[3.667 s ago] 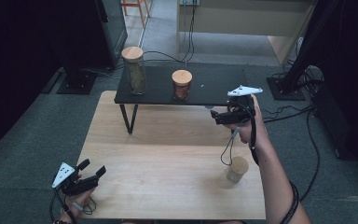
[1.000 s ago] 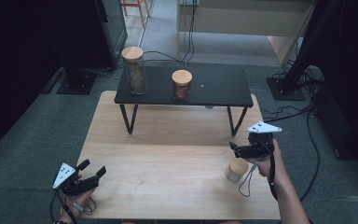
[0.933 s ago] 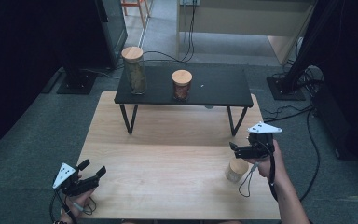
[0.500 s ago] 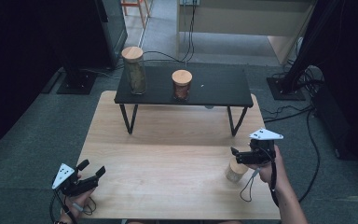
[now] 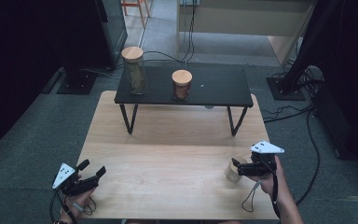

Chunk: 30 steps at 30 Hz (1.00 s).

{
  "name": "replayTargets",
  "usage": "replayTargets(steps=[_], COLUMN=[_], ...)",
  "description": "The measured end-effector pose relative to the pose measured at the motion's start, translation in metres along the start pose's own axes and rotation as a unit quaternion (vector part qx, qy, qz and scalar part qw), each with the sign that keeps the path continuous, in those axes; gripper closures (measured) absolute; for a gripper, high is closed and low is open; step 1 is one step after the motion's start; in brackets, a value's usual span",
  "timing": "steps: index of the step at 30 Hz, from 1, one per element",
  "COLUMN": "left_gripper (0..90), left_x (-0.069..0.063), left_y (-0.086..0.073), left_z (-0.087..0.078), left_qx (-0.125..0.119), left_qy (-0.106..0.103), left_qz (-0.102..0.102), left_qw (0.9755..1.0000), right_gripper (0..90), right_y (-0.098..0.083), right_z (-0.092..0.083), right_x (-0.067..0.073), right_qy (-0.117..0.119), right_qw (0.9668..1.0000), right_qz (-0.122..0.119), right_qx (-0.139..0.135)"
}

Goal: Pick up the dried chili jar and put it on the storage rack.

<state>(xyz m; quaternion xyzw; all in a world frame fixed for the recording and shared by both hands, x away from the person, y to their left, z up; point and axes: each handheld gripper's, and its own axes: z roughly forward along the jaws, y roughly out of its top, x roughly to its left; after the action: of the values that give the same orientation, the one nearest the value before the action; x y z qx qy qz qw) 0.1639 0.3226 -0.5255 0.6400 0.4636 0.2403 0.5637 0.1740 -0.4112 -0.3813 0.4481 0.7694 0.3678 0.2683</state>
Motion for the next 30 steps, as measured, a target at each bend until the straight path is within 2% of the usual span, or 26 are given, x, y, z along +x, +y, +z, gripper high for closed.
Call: replayTargets(steps=[18,30], left_gripper=[12.2,12.2], left_x=[0.000,0.000], left_y=[0.001,0.001], left_z=[0.000,0.000], left_qx=[0.002,0.002], left_qy=[0.000,0.000], left_qz=[0.001,0.002], left_qw=[1.0000,1.0000], right_gripper=[2.7,2.7], right_y=[-0.039,-0.055], right_z=[0.001,0.003], right_x=[0.005,0.012], right_qy=[0.006,0.000], right_qw=[1.0000,1.0000], right_qz=[0.003,0.001], right_qx=[-0.002,-0.001])
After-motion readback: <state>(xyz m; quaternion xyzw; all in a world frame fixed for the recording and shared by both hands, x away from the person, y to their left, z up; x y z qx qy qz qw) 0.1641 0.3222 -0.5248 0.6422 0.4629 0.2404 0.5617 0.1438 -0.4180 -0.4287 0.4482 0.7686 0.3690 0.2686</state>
